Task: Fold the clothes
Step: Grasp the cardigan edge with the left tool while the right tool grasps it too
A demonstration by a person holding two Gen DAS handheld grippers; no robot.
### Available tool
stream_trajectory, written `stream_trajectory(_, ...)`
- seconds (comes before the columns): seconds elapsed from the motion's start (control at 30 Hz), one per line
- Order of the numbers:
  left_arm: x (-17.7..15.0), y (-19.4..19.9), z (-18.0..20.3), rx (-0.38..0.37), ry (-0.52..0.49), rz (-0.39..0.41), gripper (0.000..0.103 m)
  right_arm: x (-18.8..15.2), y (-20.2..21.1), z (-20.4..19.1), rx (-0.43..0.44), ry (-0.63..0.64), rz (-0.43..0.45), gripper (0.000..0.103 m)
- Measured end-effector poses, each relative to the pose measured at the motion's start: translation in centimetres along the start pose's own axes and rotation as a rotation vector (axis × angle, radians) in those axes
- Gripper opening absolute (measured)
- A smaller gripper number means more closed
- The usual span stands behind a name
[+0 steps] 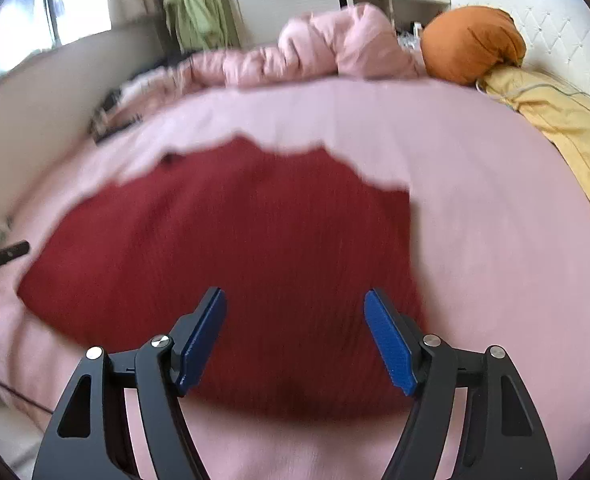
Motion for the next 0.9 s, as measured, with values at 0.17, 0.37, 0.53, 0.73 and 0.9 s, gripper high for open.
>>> stream_trajectory(0.17,4.6,-6.4,-0.8,-0.066,-0.042,-0.018,0.103,6.2,-4.6,0.1,0.116,-0.024,-0.017,0.079)
stream_trajectory(0.37,5.7,-13.5,-0.9,-0.163,-0.044,-0.142,0.103,7.9,-13.4,1.6,0.242,-0.213,-0.282,0.079)
stream_trajectory(0.53,3.5,-18.7,-1.0,-0.133,-0.118,-0.269,0.072,8.4,-19.4,3.1,0.182,-0.127,-0.317,0.079)
stream_trajectory(0.73,1.8,-19.1,0.1,-0.166,-0.082,-0.266,0.036,6.1,-22.9,1.5,0.194,-0.046,-0.376,0.078)
stream_trajectory(0.9,1.9,-16.9,1.2,-0.15,-0.186,-0.226,0.036,6.7,-21.7,-0.7,0.203,0.02,-0.29,0.032)
Point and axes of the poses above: each gripper's, at about its wrist camera, not at the fingertips, and y roughly against the way its jaws point, z to its right, x to its top, the point moved 9 cm from there along -y, roughly the way its jaws point, and after that the axes turned 13 degrees about z, right-handed, at the moved point
